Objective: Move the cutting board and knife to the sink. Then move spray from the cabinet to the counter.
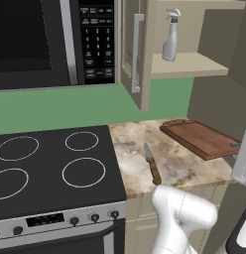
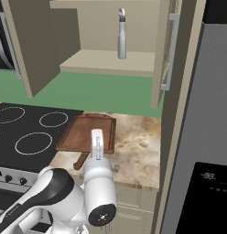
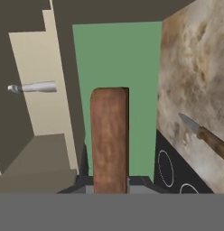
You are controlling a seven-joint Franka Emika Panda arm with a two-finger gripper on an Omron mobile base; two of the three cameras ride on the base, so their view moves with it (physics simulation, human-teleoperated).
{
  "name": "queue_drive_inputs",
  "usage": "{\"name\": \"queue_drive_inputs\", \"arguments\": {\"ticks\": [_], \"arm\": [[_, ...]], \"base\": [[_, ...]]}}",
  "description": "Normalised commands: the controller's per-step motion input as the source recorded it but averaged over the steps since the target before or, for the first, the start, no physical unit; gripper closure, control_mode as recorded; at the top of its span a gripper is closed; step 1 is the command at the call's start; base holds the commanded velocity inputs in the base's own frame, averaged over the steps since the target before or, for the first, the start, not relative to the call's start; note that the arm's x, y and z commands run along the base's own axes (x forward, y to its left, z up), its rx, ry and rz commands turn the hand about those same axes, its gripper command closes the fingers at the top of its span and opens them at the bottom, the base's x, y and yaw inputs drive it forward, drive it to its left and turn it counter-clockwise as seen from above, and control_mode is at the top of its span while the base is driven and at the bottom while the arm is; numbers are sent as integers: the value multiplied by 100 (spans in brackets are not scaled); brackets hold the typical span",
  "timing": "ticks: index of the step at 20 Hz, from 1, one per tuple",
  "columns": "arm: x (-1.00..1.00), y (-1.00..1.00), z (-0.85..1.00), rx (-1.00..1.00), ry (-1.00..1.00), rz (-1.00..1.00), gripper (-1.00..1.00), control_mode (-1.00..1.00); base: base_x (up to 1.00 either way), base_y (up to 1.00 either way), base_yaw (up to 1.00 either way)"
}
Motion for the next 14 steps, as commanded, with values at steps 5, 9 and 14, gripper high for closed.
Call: {"name": "queue_drive_inputs", "arguments": {"ticks": [5, 9, 14], "arm": [[0, 0, 0, 0, 0, 0, 100, 100], [0, 0, 0, 0, 0, 0, 100, 100], [0, 0, 0, 0, 0, 0, 100, 100]], "base": [[-36, 0, 0], [-48, 0, 0], [-53, 0, 0]]}}
